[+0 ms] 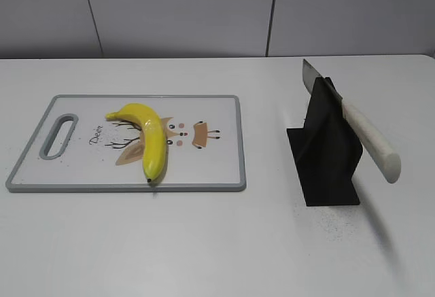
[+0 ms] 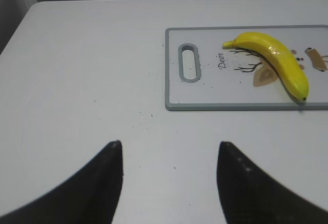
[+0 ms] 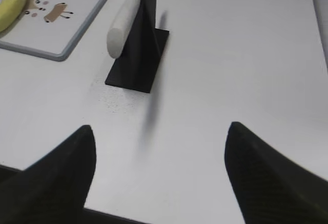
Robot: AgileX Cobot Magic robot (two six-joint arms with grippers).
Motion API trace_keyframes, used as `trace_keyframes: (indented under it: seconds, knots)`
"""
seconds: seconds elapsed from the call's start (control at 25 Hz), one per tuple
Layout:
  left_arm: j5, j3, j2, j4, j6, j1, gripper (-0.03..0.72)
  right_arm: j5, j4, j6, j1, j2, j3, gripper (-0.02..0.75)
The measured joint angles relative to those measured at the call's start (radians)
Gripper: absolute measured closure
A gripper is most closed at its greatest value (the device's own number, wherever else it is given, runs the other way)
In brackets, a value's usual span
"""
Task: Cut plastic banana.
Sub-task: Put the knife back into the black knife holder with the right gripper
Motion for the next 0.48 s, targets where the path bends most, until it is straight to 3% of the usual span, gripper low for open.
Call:
trace_keyframes:
  seconds: [0.24, 0.48]
  knots:
    - [0.0, 0.0, 0.0, 0.0, 0.0, 0.0, 0.138, -0.001, 0.0, 0.0, -0.124, 0.0, 0.0, 0.146]
    - [0.0, 0.0, 0.0, 0.0, 0.0, 0.0, 0.139, -0.002, 0.0, 0.0, -0.143, 0.0, 0.0, 0.146]
